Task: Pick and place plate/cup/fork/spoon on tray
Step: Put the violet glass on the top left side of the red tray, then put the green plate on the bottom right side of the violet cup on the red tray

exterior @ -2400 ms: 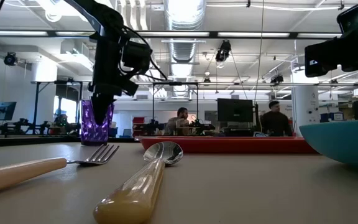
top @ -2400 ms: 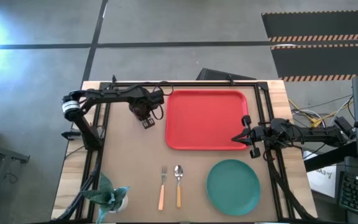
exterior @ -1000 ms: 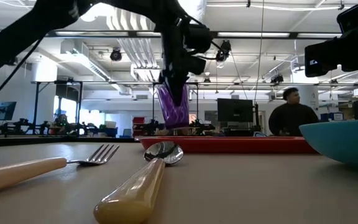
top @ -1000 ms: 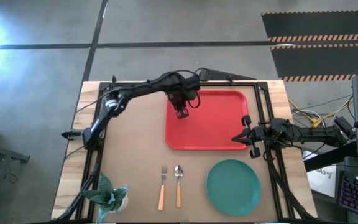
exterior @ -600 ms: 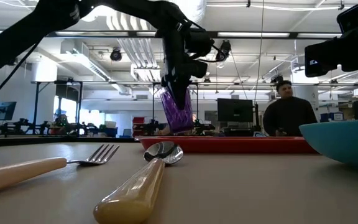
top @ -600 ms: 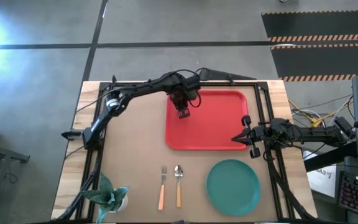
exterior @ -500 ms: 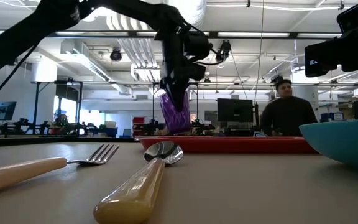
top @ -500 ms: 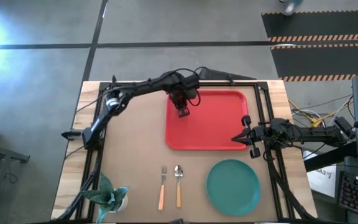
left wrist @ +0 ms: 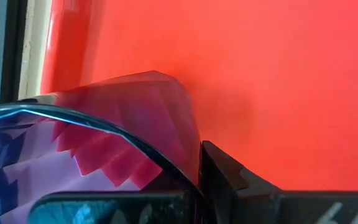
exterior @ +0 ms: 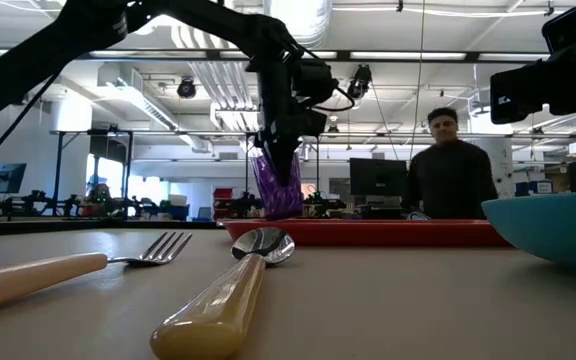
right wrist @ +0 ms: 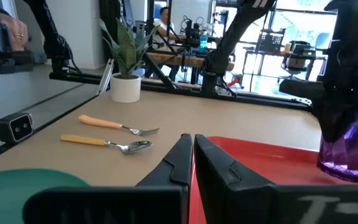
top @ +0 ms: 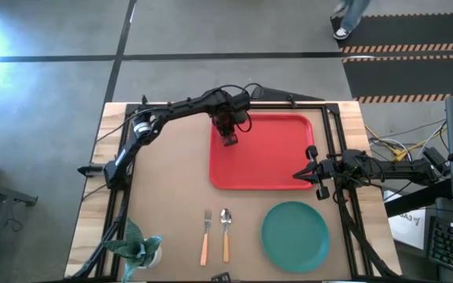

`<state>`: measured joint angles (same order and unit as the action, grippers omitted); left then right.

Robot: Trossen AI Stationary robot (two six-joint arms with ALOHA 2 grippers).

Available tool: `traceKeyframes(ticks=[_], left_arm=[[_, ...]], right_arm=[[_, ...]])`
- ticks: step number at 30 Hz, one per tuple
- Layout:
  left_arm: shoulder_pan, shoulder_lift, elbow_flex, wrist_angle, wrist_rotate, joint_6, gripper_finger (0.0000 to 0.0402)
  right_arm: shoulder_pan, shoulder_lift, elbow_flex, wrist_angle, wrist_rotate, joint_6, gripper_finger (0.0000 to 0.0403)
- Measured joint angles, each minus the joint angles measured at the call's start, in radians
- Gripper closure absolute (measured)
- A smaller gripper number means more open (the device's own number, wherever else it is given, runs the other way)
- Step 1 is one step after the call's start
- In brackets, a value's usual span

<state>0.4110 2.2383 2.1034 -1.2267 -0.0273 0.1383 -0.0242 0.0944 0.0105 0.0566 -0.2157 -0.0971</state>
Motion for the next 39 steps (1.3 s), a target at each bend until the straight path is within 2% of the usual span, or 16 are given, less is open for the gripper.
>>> traceKeyframes(ticks=[9,19,27,33,36,39], left_arm=[[0.0,-0.004,-0.1,0.069,-0.001,0.003,0.0401],[-0.004,-0.003,-0.083,0.076,0.01,0.039,0.0394],[-0.013,-0.005,-0.034,0.094,0.026,0.078,0.0321],[-0.014,-0.017,0.048,0.062,0.023,0.048,0.026],[-0.014,-0.064,0.133,-0.009,0.029,-0.017,0.0243],[-0.016,-0.151,0.217,-0.069,0.066,-0.066,0.0242]], right_arm=[[0.0,0.0,0.0,0.0,0.0,0.0,0.0394],[0.0,0.0,0.0,0.0,0.0,0.0,0.0394],[0.0,0.0,0.0,0.0,0.0,0.0,0.0394],[0.0,0.0,0.0,0.0,0.0,0.0,0.0394],[0.0,0.0,0.0,0.0,0.0,0.0,0.0394],[0.0,0.0,0.0,0.0,0.0,0.0,0.0394]])
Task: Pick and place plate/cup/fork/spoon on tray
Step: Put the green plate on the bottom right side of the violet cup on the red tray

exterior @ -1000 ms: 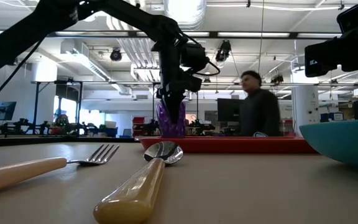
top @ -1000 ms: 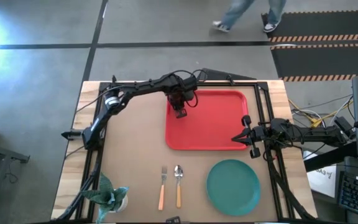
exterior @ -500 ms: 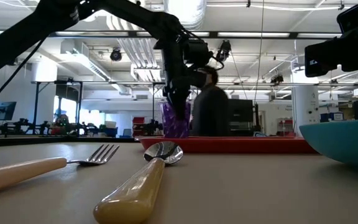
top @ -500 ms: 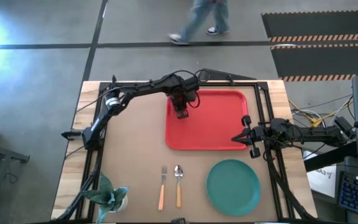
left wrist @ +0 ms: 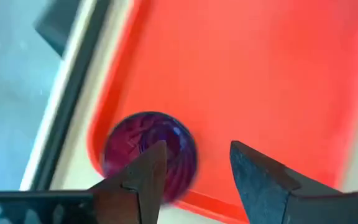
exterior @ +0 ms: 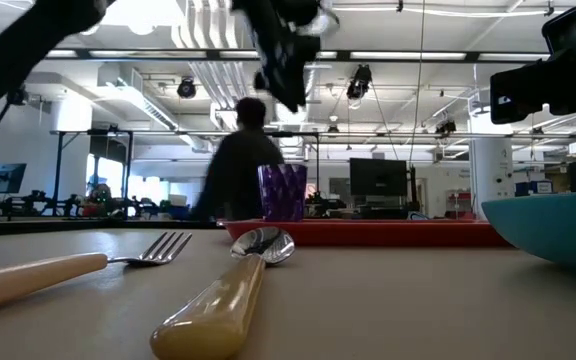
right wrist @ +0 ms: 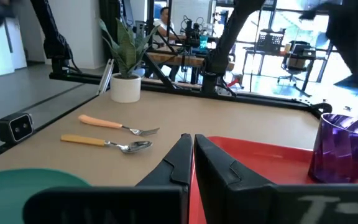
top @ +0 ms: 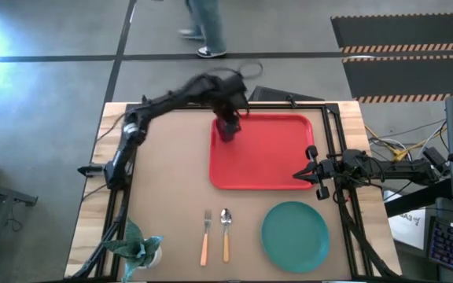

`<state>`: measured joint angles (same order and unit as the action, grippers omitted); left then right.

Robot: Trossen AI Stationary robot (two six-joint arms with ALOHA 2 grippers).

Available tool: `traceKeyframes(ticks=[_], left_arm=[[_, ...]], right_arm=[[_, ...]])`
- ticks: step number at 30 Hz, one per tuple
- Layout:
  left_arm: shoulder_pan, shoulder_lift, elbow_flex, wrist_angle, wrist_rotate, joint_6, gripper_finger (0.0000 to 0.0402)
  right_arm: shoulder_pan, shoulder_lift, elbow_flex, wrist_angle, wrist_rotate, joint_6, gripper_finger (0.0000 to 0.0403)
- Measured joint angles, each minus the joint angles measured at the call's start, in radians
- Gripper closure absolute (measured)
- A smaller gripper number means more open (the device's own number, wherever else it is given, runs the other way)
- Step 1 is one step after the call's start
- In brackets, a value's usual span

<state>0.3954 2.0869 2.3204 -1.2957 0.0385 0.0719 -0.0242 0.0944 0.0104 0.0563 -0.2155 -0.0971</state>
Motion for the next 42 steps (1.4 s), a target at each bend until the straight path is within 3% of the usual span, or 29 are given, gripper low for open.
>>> traceKeyframes(ticks=[5,15,22,30,36,42], left_arm=[[-0.034,-0.221,0.03,0.025,0.084,-0.05,0.0252],[-0.243,-0.592,0.01,0.03,0.084,-0.188,0.0254],[-0.394,-0.707,-0.064,0.069,0.083,-0.302,0.0254],[-0.425,-0.724,-0.123,0.135,0.081,-0.382,0.0254],[-0.425,-0.705,-0.124,0.138,0.08,-0.412,0.0254],[-0.425,-0.7,-0.124,0.141,0.08,-0.425,0.0254]], right_arm=[[0.0,0.0,0.0,0.0,0.003,0.0,0.0394],[0.0,0.0,0.0,0.0,0.023,-0.006,0.0394],[-0.001,-0.001,0.0,0.004,0.31,-0.261,0.0394],[-0.001,0.0,0.0,0.008,0.346,-0.294,0.0394],[0.0,0.0,0.0,0.016,0.345,-0.162,0.0394],[0.0,0.001,0.0,0.038,0.32,0.332,0.0394]])
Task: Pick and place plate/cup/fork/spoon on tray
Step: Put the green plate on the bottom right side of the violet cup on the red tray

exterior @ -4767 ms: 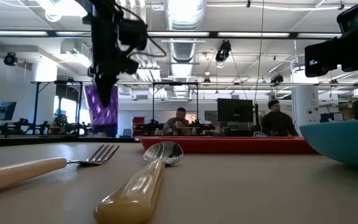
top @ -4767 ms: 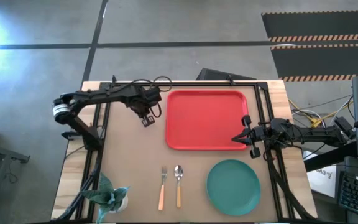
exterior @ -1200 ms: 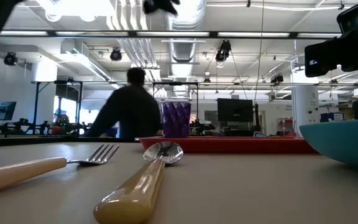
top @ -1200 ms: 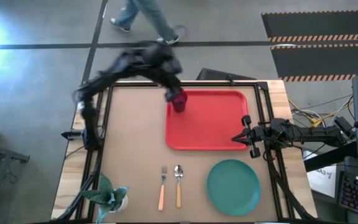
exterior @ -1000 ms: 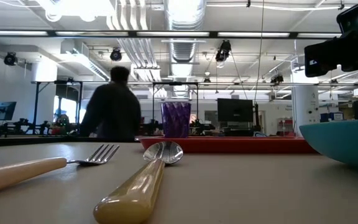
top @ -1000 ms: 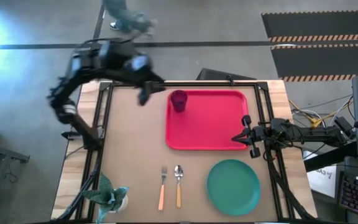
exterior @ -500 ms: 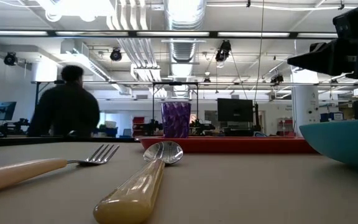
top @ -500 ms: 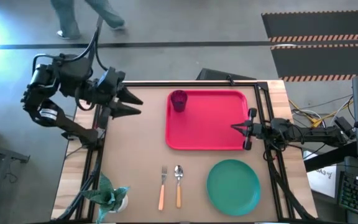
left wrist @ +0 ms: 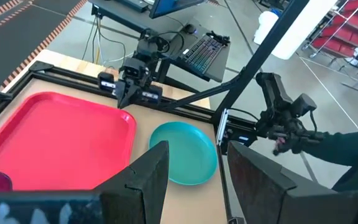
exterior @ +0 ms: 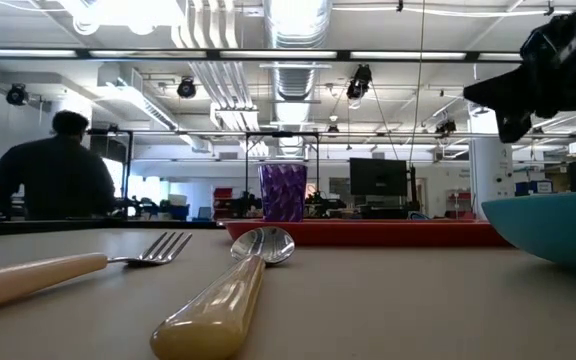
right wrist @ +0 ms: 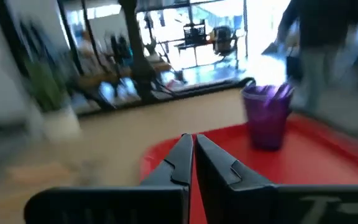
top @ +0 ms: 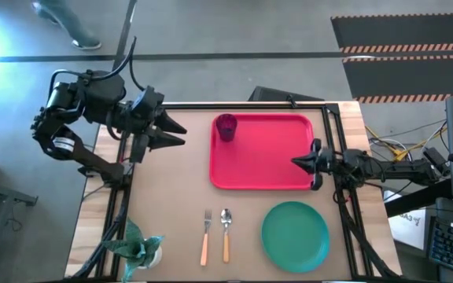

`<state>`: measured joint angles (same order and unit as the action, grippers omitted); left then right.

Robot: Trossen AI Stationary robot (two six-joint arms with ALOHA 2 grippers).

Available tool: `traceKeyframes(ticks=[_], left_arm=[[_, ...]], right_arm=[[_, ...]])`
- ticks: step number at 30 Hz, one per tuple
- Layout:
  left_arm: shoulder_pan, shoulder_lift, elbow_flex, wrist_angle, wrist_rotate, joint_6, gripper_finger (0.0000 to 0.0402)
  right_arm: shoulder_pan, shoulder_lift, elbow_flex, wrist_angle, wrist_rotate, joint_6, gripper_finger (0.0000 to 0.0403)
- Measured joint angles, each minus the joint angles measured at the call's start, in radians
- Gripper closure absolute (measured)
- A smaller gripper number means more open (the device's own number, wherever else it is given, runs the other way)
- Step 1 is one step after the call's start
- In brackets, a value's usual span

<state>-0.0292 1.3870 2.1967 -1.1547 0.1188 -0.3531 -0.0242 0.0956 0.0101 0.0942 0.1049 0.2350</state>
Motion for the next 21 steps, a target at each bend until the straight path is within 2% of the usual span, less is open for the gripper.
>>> traceKeyframes(ticks=[4,14,21], left_arm=[[0.001,0.0,0.0,0.01,-0.001,-0.01,0.0254],[0.001,0.0,0.0,0.022,-0.001,-0.008,0.0254],[0.001,0.0,0.0,0.021,-0.001,-0.008,0.0254]], right_arm=[[0.0,-0.003,0.0,0.026,0.0,0.231,0.0394],[0.0,0.006,0.0,0.013,0.0,0.254,0.0394],[0.0,0.005,0.0,0.016,-0.006,0.341,0.0394]])
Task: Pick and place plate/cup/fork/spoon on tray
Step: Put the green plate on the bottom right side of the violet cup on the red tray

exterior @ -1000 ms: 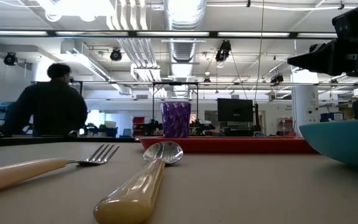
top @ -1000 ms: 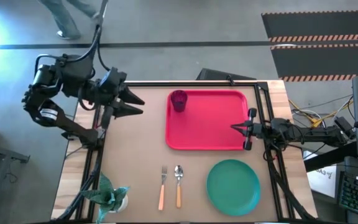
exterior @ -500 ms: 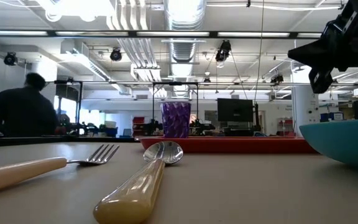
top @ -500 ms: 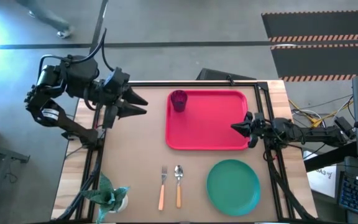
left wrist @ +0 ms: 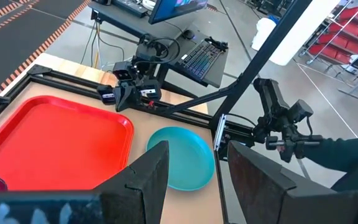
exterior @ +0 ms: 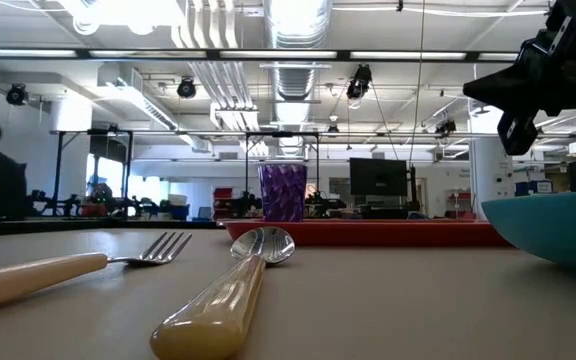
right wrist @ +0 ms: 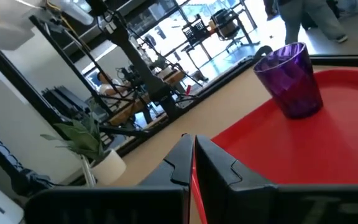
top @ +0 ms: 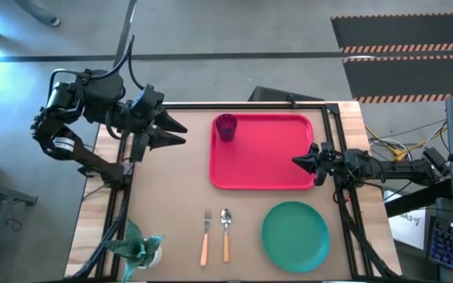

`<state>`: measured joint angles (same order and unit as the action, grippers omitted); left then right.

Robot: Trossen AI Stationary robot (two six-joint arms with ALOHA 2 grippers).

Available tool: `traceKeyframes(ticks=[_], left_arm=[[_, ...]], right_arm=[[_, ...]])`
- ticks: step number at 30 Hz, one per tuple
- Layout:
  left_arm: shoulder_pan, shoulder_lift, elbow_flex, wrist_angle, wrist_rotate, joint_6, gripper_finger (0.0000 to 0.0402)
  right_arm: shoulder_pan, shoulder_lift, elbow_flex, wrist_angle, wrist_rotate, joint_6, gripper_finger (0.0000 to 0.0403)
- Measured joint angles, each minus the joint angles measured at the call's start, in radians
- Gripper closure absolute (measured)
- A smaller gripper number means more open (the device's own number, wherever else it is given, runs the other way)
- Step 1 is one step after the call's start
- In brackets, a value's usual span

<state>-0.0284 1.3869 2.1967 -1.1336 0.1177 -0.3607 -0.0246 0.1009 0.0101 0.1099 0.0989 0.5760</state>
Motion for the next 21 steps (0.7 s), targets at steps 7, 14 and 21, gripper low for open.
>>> traceKeyframes(ticks=[7,14,21], left_arm=[[0.0,0.0,0.0,0.0,0.0,0.0,0.0254],[0.0,0.0,0.0,-0.001,0.0,0.0,0.0254],[0.0,0.0,0.0,-0.009,0.0,0.001,0.0254]], right_arm=[[0.0,0.0,0.0,0.043,-0.013,0.003,0.0394],[0.0,0.0,0.002,0.078,-0.054,0.054,0.0375],[0.0,0.032,0.221,-0.046,-0.107,0.079,0.0295]])
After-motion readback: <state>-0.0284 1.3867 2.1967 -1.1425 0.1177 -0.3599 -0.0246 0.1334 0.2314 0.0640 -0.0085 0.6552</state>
